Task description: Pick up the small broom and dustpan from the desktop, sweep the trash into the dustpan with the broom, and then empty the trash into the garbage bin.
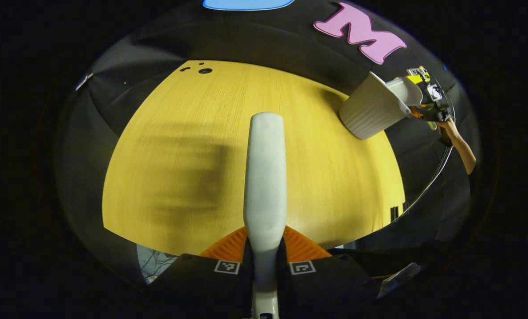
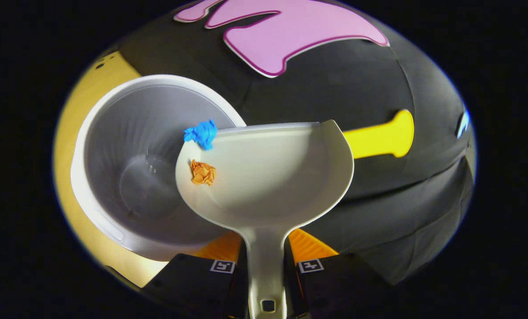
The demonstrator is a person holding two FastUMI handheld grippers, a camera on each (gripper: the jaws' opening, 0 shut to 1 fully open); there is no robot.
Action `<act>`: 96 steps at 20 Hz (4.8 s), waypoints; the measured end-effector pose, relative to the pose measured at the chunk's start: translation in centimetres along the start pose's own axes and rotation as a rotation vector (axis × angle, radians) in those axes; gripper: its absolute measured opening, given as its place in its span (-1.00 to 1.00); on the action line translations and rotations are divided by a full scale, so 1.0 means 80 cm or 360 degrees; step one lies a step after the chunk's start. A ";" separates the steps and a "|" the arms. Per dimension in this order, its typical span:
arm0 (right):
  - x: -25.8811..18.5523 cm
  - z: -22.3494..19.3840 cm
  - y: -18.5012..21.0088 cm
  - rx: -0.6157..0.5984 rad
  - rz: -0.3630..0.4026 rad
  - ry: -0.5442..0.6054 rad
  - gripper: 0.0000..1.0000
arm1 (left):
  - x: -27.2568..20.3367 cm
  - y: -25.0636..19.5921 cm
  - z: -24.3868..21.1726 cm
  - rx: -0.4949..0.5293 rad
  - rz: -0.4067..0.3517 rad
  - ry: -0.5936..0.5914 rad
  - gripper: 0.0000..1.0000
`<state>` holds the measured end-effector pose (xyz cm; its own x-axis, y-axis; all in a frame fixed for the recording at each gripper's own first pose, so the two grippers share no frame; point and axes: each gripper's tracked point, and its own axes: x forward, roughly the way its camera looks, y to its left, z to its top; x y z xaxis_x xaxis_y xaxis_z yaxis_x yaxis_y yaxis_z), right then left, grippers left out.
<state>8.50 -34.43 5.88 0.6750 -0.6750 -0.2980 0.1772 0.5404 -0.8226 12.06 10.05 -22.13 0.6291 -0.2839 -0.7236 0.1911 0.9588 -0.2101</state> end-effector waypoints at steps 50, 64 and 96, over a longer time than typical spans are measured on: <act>-0.144 0.149 -0.004 0.0986 0.0931 -0.0634 -0.27 | -0.022 0.022 0.037 0.0071 0.0250 -0.0453 -0.48; -0.023 0.008 0.163 0.1032 0.1358 0.0091 -0.27 | 0.047 0.044 -0.012 0.0128 0.0269 -0.0306 -0.47; -0.060 -0.001 0.019 0.1299 0.1046 -0.0281 0.99 | -0.070 -0.026 0.073 0.0412 0.0417 -0.0902 0.95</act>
<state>5.45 -30.41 6.07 0.8957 -0.0808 -0.4372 0.1224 0.9902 0.0678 12.57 9.57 -13.81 0.9637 -0.0693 -0.2577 0.1084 0.9841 0.1408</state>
